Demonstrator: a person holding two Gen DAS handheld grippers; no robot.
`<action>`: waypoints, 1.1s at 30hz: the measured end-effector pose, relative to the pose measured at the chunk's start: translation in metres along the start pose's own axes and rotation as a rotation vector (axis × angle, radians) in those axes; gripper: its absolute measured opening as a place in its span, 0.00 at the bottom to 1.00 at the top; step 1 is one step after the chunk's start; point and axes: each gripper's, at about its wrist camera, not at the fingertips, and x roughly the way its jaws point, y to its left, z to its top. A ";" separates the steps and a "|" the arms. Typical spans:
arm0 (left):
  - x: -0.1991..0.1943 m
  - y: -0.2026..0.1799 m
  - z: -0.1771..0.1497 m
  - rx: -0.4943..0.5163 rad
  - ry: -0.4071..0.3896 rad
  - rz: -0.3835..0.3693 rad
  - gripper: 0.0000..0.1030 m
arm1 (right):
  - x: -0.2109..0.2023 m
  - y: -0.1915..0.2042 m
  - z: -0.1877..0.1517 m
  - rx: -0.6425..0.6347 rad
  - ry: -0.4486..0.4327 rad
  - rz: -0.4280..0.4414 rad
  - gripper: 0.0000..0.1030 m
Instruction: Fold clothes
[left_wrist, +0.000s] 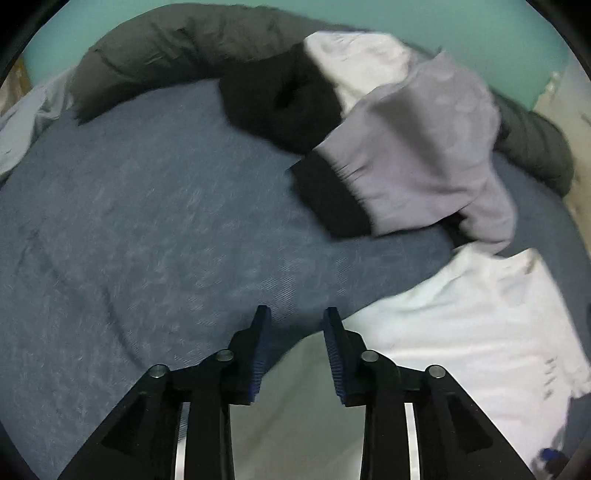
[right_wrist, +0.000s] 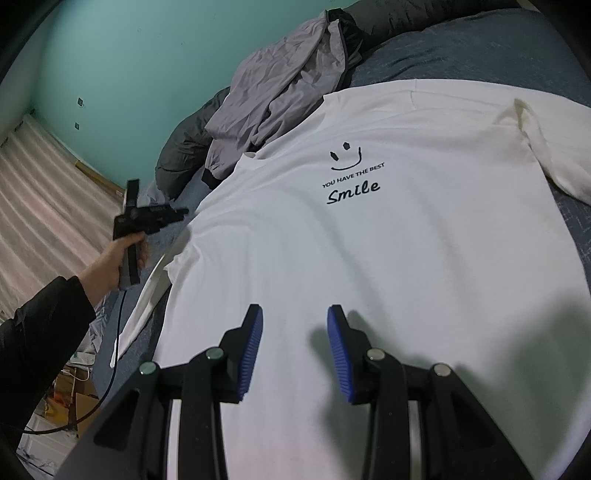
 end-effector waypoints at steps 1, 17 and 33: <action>0.003 -0.006 0.002 0.018 0.010 -0.004 0.33 | 0.000 0.000 0.000 0.001 -0.001 0.001 0.35; 0.044 -0.052 -0.001 0.167 0.112 -0.048 0.33 | -0.005 -0.013 0.007 0.025 -0.016 0.002 0.35; 0.039 -0.055 0.030 0.200 0.006 0.169 0.07 | -0.006 -0.017 0.007 0.034 -0.018 0.006 0.35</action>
